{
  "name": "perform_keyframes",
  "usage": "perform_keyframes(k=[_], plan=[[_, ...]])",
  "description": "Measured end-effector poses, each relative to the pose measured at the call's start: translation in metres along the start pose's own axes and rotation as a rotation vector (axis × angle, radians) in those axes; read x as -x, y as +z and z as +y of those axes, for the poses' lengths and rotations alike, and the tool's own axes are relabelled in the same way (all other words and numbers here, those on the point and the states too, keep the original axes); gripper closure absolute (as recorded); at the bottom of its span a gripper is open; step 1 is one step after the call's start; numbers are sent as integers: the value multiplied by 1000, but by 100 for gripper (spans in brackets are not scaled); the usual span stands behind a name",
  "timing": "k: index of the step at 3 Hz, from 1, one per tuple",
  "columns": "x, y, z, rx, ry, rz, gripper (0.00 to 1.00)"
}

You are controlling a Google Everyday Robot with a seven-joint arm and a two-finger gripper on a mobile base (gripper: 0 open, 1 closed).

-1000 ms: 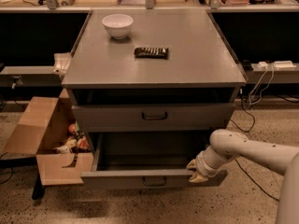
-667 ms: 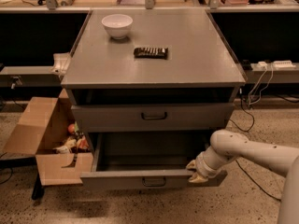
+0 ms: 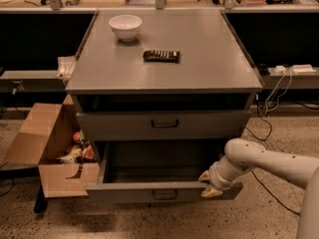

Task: Open middle drawer

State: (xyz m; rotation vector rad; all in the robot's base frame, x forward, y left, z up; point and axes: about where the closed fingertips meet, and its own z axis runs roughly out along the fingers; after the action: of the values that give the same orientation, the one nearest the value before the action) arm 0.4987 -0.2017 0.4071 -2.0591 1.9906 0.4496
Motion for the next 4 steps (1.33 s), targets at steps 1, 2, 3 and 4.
perform_keyframes(k=[1, 2, 3, 4], plan=[[0, 0, 0, 0, 0, 0, 3], [0, 0, 0, 0, 0, 0, 0], [0, 0, 0, 0, 0, 0, 0], [3, 8, 21, 55, -8, -6, 1]])
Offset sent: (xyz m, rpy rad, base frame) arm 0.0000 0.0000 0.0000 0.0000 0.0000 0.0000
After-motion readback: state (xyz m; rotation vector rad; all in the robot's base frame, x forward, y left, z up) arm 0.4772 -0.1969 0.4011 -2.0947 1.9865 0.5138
